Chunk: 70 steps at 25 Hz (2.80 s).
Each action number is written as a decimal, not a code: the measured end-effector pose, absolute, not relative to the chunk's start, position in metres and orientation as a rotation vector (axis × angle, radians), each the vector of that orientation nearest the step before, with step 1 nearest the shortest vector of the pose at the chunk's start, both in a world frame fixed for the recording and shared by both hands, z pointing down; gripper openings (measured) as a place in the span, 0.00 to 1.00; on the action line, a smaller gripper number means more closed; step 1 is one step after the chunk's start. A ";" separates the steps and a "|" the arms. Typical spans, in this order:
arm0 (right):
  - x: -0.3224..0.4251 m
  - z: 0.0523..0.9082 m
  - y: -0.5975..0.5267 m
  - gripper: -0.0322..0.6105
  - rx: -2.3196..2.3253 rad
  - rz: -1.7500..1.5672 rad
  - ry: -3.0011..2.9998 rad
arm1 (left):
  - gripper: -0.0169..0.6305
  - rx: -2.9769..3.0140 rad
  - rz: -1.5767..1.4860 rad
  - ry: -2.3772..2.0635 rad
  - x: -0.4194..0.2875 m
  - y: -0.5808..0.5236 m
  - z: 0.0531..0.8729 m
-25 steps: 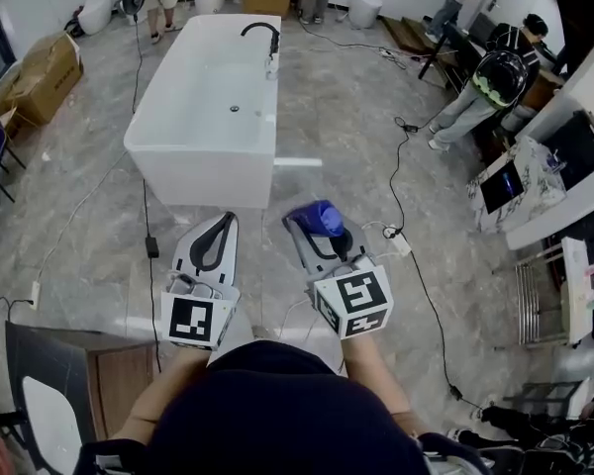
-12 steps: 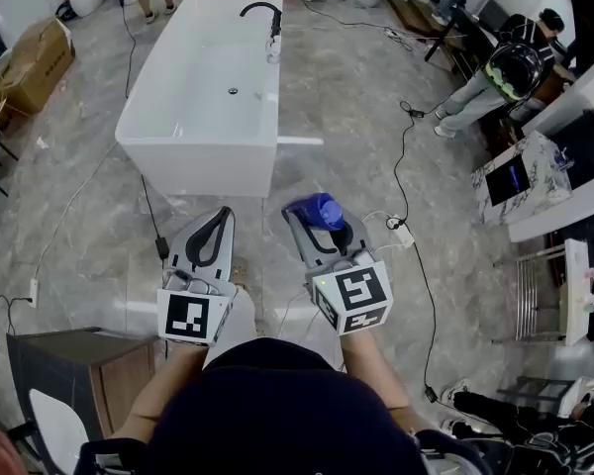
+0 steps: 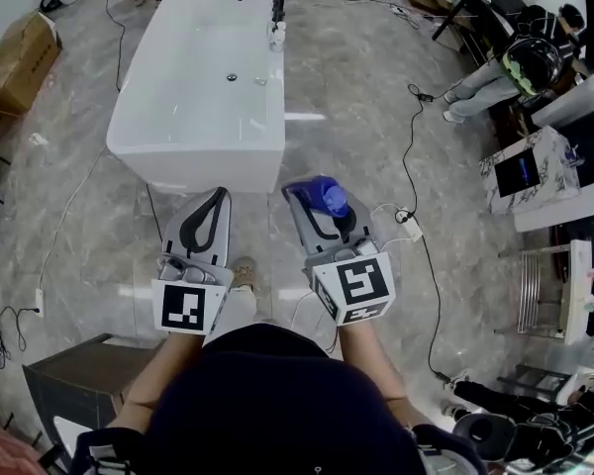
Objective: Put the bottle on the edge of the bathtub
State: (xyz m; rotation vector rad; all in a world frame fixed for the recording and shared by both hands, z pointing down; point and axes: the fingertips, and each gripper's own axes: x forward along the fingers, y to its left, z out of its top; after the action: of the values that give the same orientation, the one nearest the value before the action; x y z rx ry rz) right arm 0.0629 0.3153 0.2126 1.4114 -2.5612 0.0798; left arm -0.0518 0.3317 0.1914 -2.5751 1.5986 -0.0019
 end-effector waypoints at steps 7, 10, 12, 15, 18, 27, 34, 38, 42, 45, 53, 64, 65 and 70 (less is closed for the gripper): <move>0.027 0.209 0.276 0.29 1.476 0.079 -2.515 | 0.03 -2.621 0.022 1.543 -0.089 0.285 0.191; 0.021 0.210 0.262 0.29 1.501 0.070 -2.494 | 0.03 -2.641 0.034 1.520 -0.096 0.267 0.193; 0.020 0.212 0.256 0.29 1.517 0.067 -2.473 | 0.03 -2.652 0.049 1.507 -0.100 0.257 0.195; 0.022 0.219 0.253 0.29 1.534 0.082 -2.435 | 0.03 -2.672 0.063 1.505 -0.104 0.249 0.200; 0.022 0.220 0.246 0.29 1.540 0.086 -2.412 | 0.03 -2.687 0.065 1.503 -0.109 0.242 0.204; 0.007 0.209 0.211 0.29 1.505 0.033 -2.434 | 0.03 -2.657 0.065 1.574 -0.133 0.222 0.202; -0.008 0.208 0.163 0.29 1.458 0.007 -2.472 | 0.03 -2.625 0.042 1.620 -0.145 0.184 0.206; -0.006 0.216 0.127 0.29 1.451 0.018 -2.473 | 0.03 -2.620 0.016 1.616 -0.143 0.149 0.209; 0.003 0.221 0.078 0.29 1.439 0.034 -2.482 | 0.03 -2.611 0.012 1.629 -0.133 0.102 0.209; 0.013 0.221 0.037 0.29 1.415 0.039 -2.490 | 0.03 -2.607 0.010 1.638 -0.120 0.063 0.206; 0.025 0.223 -0.058 0.29 1.349 0.016 -2.501 | 0.03 -2.590 -0.001 1.666 -0.101 -0.029 0.203; 0.042 0.229 -0.135 0.29 1.285 0.031 -2.529 | 0.03 -2.566 -0.020 1.711 -0.079 -0.105 0.208; 0.042 0.230 -0.139 0.29 1.284 0.035 -2.528 | 0.03 -2.568 -0.024 1.712 -0.079 -0.108 0.208; 0.039 0.241 -0.163 0.29 1.280 0.067 -2.522 | 0.03 -2.577 -0.060 1.703 -0.080 -0.133 0.218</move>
State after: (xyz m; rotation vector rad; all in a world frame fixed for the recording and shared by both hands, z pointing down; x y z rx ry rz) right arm 0.0386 -0.1629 0.2414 1.2799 -2.5222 0.0669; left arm -0.0796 -0.1330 0.2185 -2.5772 1.7027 -0.0602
